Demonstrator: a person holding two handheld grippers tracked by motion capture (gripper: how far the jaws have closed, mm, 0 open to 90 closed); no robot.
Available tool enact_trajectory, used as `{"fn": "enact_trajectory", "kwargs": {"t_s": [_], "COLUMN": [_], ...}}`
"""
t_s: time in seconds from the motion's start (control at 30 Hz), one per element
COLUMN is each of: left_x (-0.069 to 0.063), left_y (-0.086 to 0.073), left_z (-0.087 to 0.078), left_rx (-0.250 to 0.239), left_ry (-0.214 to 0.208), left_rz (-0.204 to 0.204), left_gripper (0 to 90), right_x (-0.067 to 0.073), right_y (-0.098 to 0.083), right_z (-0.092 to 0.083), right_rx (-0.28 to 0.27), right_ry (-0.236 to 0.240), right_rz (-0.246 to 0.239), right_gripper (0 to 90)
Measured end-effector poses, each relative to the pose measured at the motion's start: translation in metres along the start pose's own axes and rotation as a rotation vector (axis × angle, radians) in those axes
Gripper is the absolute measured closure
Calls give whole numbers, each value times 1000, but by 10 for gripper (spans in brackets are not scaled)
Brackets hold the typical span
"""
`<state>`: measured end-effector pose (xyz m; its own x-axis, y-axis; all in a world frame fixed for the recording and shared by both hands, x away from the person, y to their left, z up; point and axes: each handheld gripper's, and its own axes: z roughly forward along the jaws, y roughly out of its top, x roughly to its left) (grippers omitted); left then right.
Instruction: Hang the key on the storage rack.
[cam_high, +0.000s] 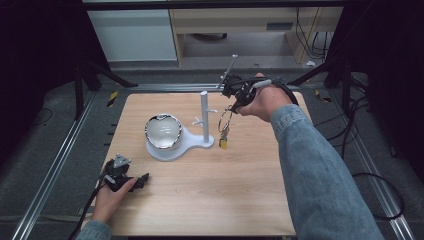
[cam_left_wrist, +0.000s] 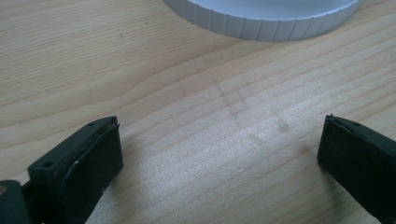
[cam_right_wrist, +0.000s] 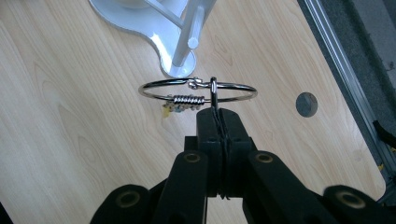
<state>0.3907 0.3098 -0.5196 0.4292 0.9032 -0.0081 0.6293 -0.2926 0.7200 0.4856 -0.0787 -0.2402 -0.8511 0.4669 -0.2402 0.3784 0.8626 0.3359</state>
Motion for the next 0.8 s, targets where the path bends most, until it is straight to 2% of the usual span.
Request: {"fn": "enact_trajectory", "kwargs": {"t_s": [0.47,0.8], "left_x": [0,1], "left_y": [0,0], "left_z": [0,0], "left_rx": [3,2], "left_ry": [0,-1], "left_rz": [3,3], "left_gripper": [0,0], "right_x": [-3,-4], "right_y": [16,32], "right_z": [7,18], "right_rx": [7,20], "right_ry": [3,24], "right_rz": [0,-15], "right_gripper": [890,889]}}
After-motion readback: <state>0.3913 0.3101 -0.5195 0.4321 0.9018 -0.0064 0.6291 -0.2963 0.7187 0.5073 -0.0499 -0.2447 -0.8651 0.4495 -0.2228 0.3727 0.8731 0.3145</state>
